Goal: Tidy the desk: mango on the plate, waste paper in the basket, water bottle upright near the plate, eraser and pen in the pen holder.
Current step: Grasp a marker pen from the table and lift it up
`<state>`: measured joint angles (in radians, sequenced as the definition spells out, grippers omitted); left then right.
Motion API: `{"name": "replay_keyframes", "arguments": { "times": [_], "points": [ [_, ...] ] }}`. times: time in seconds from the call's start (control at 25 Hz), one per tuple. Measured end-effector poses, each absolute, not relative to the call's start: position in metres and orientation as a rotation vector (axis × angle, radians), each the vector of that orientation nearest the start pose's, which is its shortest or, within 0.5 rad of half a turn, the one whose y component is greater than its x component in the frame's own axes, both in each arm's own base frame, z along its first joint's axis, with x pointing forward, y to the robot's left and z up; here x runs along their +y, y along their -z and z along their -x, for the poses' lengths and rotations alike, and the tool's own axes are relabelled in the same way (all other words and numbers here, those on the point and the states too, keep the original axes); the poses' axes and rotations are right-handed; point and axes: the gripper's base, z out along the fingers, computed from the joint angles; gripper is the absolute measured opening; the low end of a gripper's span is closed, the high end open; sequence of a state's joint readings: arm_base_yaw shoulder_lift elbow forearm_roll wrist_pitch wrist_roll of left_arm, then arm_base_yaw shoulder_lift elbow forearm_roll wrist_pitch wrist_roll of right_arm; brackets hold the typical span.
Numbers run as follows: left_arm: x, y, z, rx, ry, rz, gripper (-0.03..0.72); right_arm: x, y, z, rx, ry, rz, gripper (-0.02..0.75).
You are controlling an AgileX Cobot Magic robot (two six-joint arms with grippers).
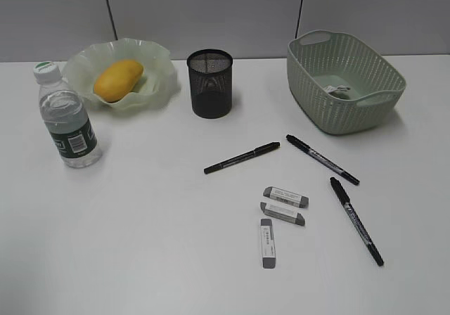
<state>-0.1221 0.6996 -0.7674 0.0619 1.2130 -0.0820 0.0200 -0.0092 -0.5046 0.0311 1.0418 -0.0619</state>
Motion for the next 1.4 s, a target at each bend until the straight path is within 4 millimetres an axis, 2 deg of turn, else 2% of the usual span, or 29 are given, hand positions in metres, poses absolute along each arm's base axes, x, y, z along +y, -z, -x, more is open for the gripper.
{"name": "replay_keyframes", "arguments": {
  "times": [0.12,0.32,0.56,0.68,0.8,1.04,1.2,1.4],
  "points": [
    [-0.009,-0.326,-0.072,2.505,0.084,-0.05,0.544,0.002,-0.28,0.006,2.009,-0.01,0.084,0.457],
    [-0.004,-0.337,-0.025,2.282,0.116,-0.047,0.544,0.002,-0.28,0.006,2.009,-0.01,0.084,0.457],
    [0.003,-0.337,0.027,2.043,0.131,-0.051,0.544,0.002,-0.28,0.006,2.009,-0.01,0.084,0.457],
    [0.005,-0.332,0.042,1.968,0.128,-0.048,0.543,0.002,-0.28,0.006,2.009,-0.01,0.084,0.457],
    [0.006,-0.322,0.041,1.963,0.112,-0.055,0.543,0.002,-0.28,0.006,2.009,-0.01,0.084,0.457],
    [0.003,-0.302,0.021,1.97,0.08,-0.12,0.543,0.002,-0.28,0.006,2.009,-0.01,0.084,0.457],
    [-0.001,-0.296,0.013,1.945,0.107,-0.134,0.543,0.002,-0.28,0.006,2.009,-0.01,0.084,0.457],
    [-0.001,-0.296,0.012,1.937,0.106,-0.139,0.53,0.002,-0.28,0.006,2.009,-0.01,0.084,0.457]
  ]
}}
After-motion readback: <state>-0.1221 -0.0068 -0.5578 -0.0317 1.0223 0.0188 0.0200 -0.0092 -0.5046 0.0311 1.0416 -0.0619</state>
